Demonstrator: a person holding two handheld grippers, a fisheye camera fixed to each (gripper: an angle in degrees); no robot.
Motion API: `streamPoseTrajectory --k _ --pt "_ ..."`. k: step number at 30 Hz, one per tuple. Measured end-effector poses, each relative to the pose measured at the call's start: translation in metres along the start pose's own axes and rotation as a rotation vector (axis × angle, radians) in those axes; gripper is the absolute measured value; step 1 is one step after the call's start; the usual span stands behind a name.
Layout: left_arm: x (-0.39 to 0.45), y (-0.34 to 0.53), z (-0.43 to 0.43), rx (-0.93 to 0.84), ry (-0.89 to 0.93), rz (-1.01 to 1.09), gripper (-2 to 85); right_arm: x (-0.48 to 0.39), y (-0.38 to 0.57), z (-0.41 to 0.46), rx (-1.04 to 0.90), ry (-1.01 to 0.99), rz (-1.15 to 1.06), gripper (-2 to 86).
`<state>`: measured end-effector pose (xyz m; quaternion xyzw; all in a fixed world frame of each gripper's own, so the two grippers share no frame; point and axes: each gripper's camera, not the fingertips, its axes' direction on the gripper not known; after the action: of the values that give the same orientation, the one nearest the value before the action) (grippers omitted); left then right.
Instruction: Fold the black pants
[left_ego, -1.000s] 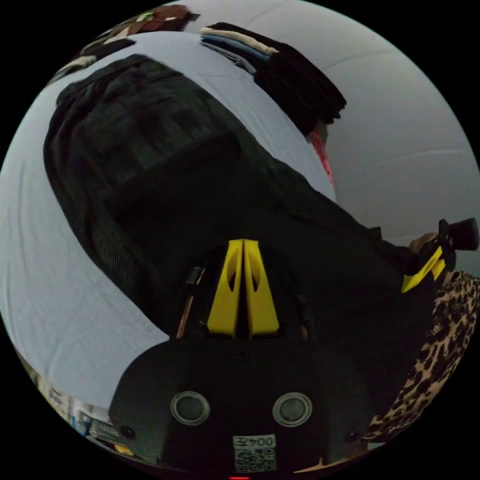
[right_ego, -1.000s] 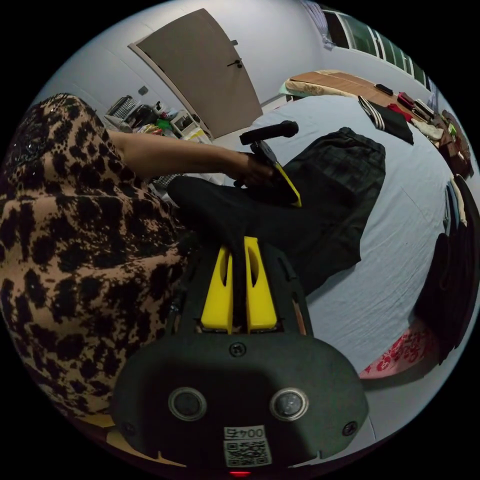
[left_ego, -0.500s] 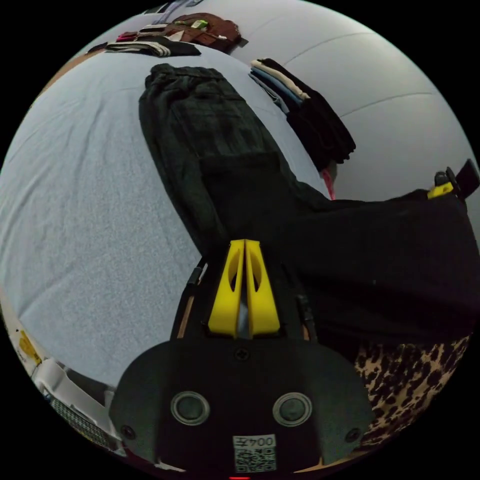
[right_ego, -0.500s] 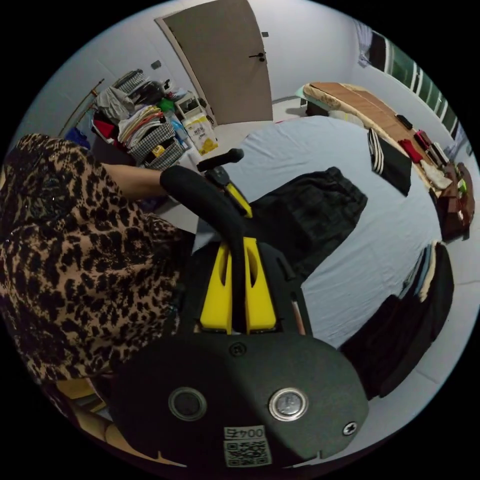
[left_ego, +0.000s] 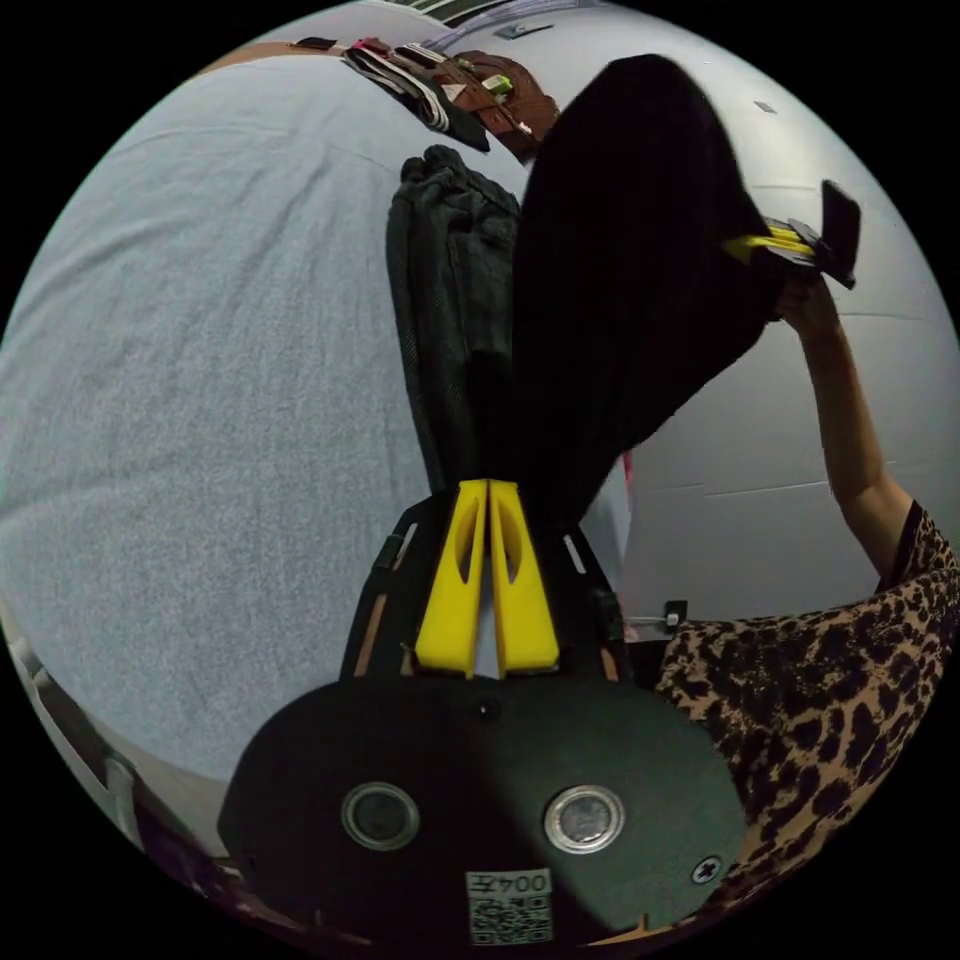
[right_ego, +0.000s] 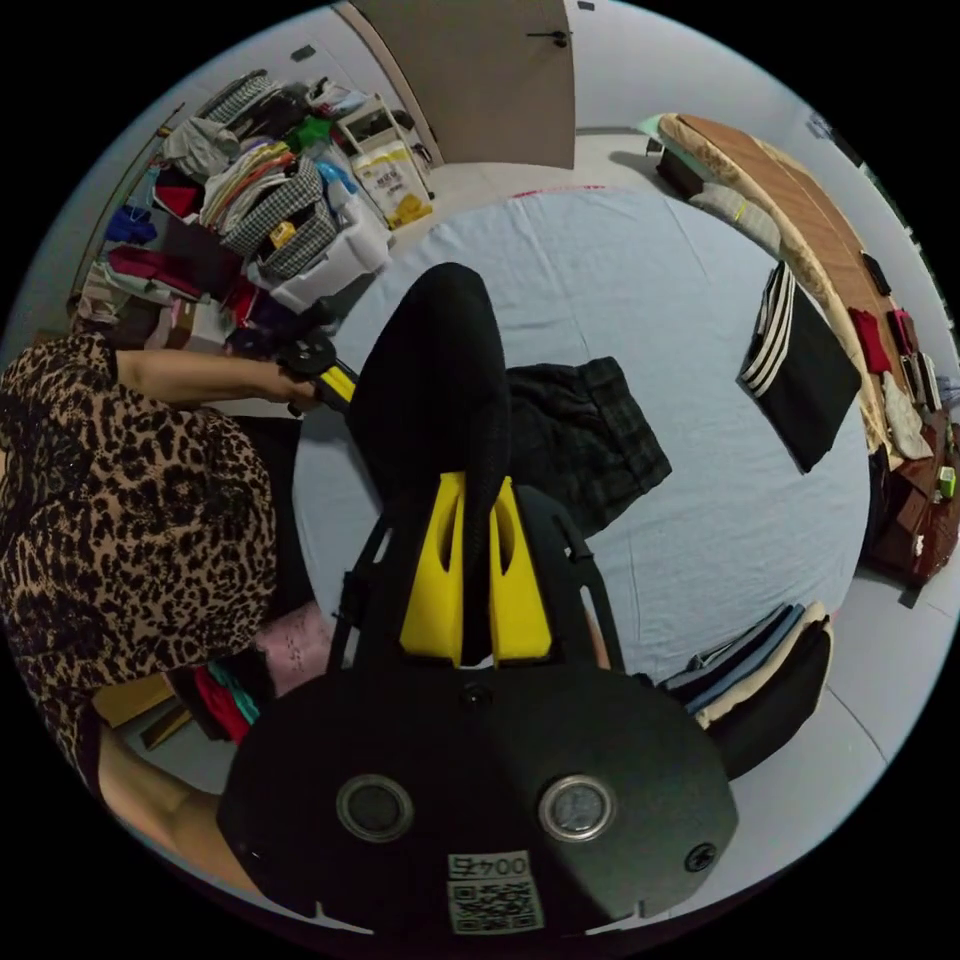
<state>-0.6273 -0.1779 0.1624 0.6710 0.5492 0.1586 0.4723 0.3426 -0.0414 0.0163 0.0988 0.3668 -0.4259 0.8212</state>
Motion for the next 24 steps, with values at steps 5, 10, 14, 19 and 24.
streamPoseTrajectory --k 5,10,14,19,24 --pt "-0.005 0.0 -0.026 0.038 0.035 -0.038 0.2 0.068 -0.015 0.05 -0.065 -0.049 0.029 3.8" --pt "-0.004 0.01 -0.047 0.09 0.032 -0.072 0.2 0.12 -0.011 0.083 -0.084 -0.075 0.077 3.9" --pt "0.007 0.022 -0.064 0.105 -0.025 -0.061 0.4 0.176 0.013 0.109 -0.072 -0.085 0.217 4.2" --pt "0.023 0.036 -0.076 0.114 -0.046 -0.051 1.2 0.223 0.081 0.111 0.111 -0.044 0.539 7.4" --pt "0.044 0.046 -0.088 0.142 -0.097 0.009 3.7 0.208 0.235 0.055 0.54 -0.138 0.736 7.8"
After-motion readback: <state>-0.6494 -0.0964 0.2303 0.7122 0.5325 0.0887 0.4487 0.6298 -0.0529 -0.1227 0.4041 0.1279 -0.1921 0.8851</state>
